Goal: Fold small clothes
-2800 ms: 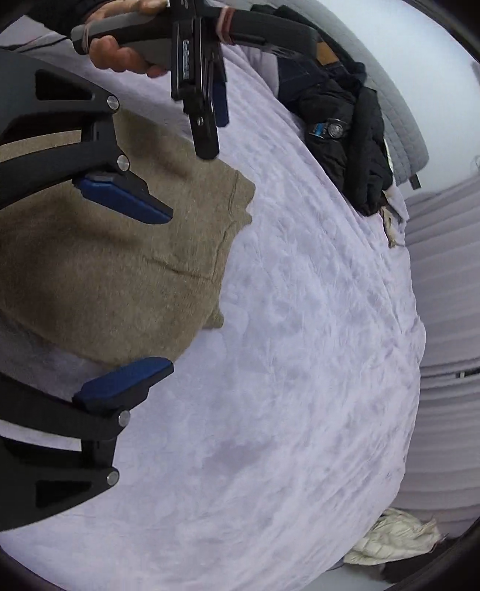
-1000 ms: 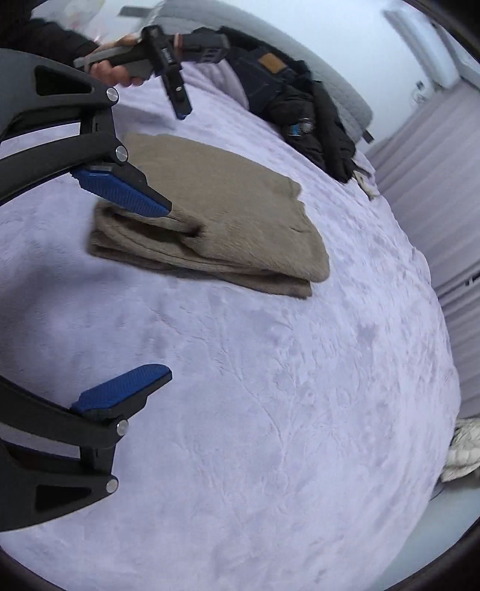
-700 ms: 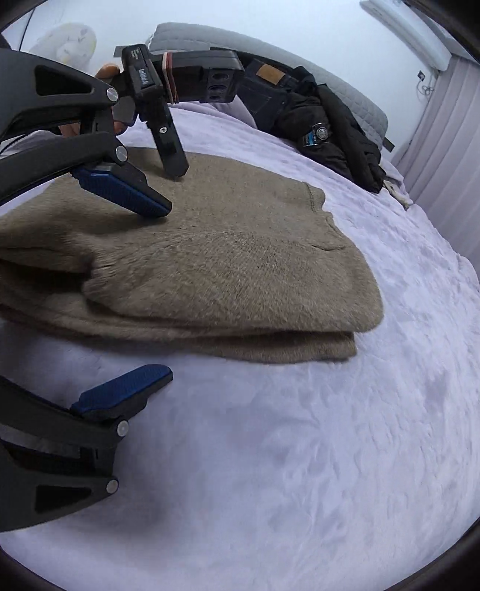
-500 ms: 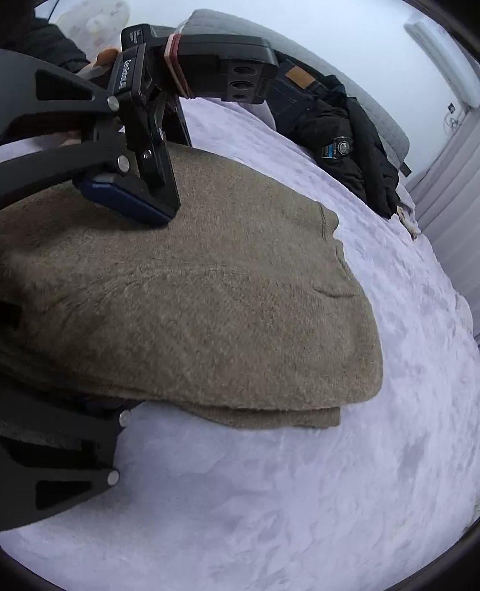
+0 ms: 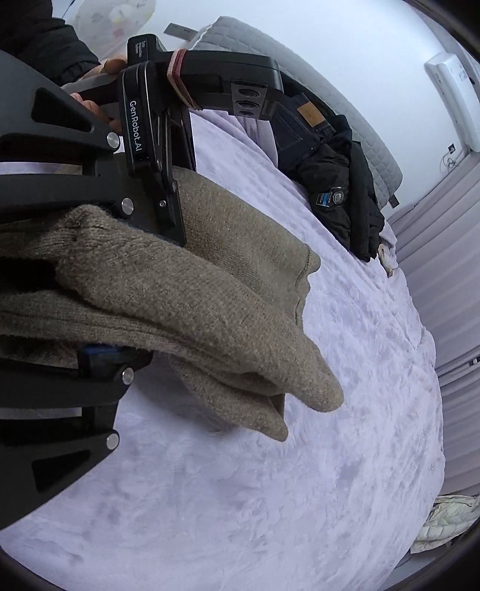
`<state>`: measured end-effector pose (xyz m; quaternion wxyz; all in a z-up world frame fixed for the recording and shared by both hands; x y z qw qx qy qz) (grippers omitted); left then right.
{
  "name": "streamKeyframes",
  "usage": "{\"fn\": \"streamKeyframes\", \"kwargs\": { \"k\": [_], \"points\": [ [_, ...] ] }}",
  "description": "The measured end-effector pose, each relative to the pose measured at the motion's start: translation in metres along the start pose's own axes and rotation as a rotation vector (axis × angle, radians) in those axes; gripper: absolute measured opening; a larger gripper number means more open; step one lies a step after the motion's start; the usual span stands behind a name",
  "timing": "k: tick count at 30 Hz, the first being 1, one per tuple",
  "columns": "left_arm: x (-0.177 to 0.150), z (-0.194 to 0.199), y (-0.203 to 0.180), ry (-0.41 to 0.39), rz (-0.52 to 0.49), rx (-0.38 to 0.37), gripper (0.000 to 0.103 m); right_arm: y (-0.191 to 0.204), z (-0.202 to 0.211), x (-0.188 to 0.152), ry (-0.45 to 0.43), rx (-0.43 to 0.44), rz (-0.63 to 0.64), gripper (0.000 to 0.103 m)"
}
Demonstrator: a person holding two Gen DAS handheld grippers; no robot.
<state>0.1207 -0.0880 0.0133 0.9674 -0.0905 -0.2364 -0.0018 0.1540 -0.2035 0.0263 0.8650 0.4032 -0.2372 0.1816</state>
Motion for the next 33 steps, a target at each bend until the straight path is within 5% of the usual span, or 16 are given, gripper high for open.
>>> {"fn": "streamKeyframes", "kwargs": {
  "k": [24, 33],
  "points": [
    [-0.145, 0.100, 0.036, -0.063, 0.030, 0.067, 0.044, 0.151, 0.013, -0.138, 0.039, 0.005, 0.140, 0.043],
    [-0.163, 0.104, 0.049, -0.075, 0.027, 0.098, 0.044, 0.163, 0.000, -0.170, 0.048, 0.025, 0.104, 0.043]
  ]
}}
Point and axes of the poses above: each gripper's, at about its wrist camera, not at the fingertips, and z roughly against the way its jaws point, y to its left, x to its top, the point moved 8 cm from there along -z, roughly the way its jaws point, and after that the axes turned 14 degrees about x, right-handed, at the moved point
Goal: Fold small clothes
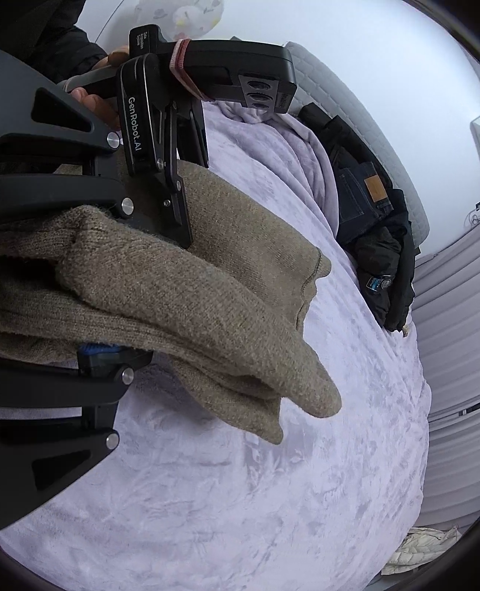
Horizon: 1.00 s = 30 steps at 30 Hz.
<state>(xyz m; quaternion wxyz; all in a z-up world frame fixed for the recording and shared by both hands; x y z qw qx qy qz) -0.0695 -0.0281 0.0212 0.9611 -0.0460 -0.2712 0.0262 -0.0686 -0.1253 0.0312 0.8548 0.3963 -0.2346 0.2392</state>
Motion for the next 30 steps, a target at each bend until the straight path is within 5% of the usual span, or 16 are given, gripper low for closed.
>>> {"fn": "streamKeyframes", "kwargs": {
  "k": [8, 17, 19, 22, 25, 30],
  "points": [
    [0.017, 0.002, 0.003, -0.038, -0.004, 0.003, 0.044, 0.000, 0.002, 0.015, -0.034, 0.002, 0.010, 0.043],
    [0.010, -0.047, 0.010, 0.041, 0.020, 0.008, 0.045, -0.033, -0.019, 0.016, -0.017, -0.022, -0.034, 0.043],
    [0.006, -0.055, 0.017, 0.044, 0.043, 0.015, 0.056, -0.044, -0.025, 0.011, -0.005, -0.024, -0.063, 0.043],
    [0.002, -0.058, 0.037, 0.032, 0.078, 0.059, 0.091, -0.064, -0.031, 0.002, 0.011, -0.016, -0.133, 0.052],
    [-0.004, -0.052, 0.053, 0.042, 0.114, 0.037, 0.093, -0.077, -0.029, -0.003, 0.010, -0.021, -0.180, 0.068],
    [0.000, 0.003, 0.061, -0.077, 0.074, 0.091, 0.093, -0.071, 0.006, 0.005, -0.057, -0.128, -0.137, 0.071]
  ]
}}
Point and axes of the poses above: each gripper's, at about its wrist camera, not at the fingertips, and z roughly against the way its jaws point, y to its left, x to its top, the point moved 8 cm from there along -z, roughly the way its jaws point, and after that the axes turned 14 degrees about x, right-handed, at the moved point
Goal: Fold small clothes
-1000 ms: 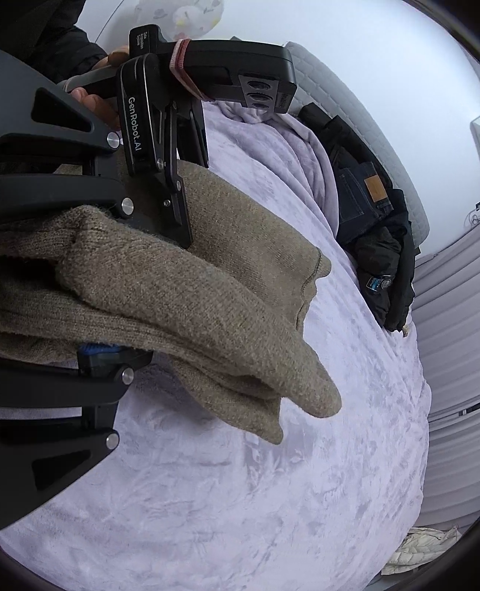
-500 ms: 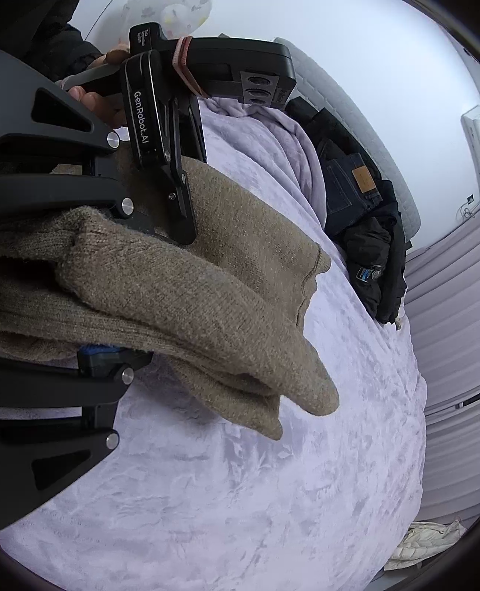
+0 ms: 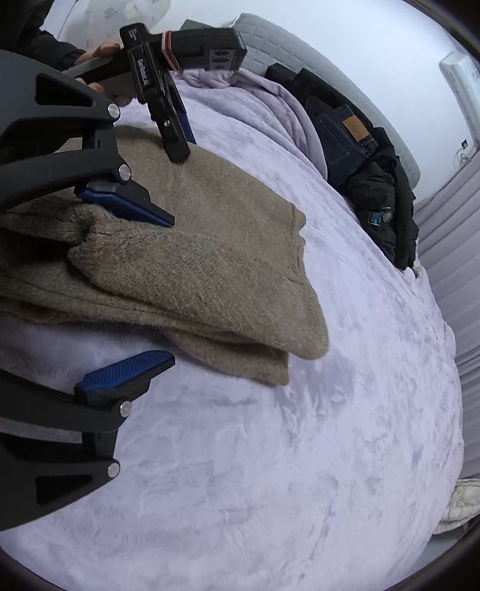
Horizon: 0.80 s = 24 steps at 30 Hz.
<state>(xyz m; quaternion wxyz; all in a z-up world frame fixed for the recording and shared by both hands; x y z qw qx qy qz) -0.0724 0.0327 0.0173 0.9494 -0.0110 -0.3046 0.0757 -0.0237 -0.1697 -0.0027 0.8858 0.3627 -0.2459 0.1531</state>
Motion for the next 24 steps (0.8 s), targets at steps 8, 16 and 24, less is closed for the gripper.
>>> {"fn": "streamKeyframes", "kwargs": {
  "k": [8, 16, 24],
  "points": [
    [-0.020, 0.044, -0.074, -0.109, -0.281, -0.211, 0.093, 0.114, 0.020, -0.040, 0.117, 0.153, 0.553, 0.074],
    [-0.073, -0.045, -0.044, 0.205, -0.145, -0.154, 0.102, 0.054, -0.020, -0.076, 0.246, 0.089, 0.423, 0.074],
    [-0.016, 0.015, -0.039, 0.003, -0.130, -0.114, 0.102, 0.068, 0.012, -0.045, 0.186, 0.150, 0.432, 0.075]
  ]
}}
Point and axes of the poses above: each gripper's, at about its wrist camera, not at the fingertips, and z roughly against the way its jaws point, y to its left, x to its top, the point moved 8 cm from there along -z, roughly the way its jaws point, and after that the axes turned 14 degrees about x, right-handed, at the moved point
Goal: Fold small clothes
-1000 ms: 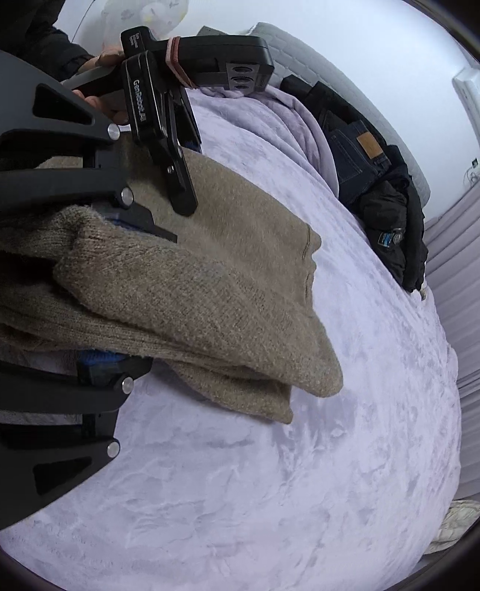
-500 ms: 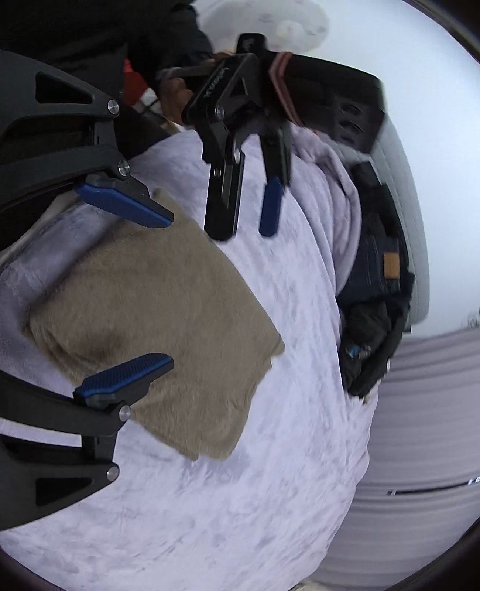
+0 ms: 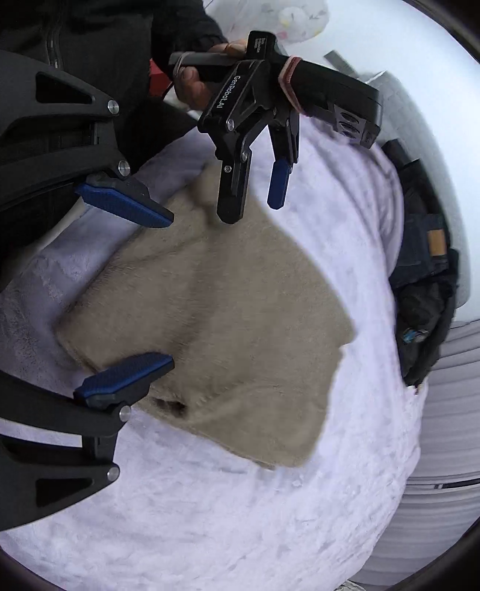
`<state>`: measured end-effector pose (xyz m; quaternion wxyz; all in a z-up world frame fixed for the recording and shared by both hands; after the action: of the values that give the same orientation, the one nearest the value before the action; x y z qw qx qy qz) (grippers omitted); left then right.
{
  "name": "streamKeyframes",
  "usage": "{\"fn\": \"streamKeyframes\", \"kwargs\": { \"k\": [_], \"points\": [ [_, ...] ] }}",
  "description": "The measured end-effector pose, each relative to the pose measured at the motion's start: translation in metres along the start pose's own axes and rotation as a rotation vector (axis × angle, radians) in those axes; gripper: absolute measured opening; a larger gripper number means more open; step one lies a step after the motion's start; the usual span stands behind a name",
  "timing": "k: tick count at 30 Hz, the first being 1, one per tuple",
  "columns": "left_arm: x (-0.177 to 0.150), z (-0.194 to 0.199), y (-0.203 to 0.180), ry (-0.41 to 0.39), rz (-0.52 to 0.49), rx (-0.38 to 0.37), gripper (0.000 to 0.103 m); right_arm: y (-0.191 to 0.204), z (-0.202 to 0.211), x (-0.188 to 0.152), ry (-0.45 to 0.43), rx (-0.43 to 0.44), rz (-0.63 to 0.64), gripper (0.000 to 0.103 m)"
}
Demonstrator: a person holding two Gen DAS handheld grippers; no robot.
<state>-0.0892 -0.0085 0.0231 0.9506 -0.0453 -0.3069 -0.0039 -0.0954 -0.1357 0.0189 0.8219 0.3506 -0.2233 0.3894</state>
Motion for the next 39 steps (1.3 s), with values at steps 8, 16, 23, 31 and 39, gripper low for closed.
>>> {"fn": "streamKeyframes", "kwargs": {
  "k": [8, 16, 23, 31, 39],
  "points": [
    [-0.002, -0.087, 0.038, 0.227, 0.083, 0.269, 0.103, -0.049, -0.019, 0.033, -0.067, 0.095, -0.155, 0.079],
    [0.032, -0.078, 0.041, 0.160, 0.091, 0.298, 0.103, -0.068, -0.010, 0.033, -0.120, 0.153, -0.271, 0.080],
    [0.065, -0.115, 0.050, 0.170, 0.055, 0.400, 0.103, -0.087, -0.018, 0.069, -0.039, 0.111, -0.179, 0.080],
    [0.069, -0.150, 0.061, 0.210, 0.060, 0.407, 0.103, -0.132, -0.065, 0.082, 0.074, -0.011, -0.140, 0.079],
    [0.078, -0.147, 0.067, 0.219, 0.091, 0.367, 0.103, -0.144, -0.071, 0.085, 0.108, -0.055, -0.148, 0.079]
  ]
}}
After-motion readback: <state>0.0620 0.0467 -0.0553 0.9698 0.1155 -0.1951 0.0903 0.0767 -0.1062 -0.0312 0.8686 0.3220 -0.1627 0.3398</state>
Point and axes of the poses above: each gripper's, at about its wrist camera, not at the fingertips, and z roughly against the way its jaws point, y to its left, x to its top, the point moved 8 cm from there along -z, roughly the way its jaws point, and after that the axes turned 14 degrees about x, right-handed, at the moved point
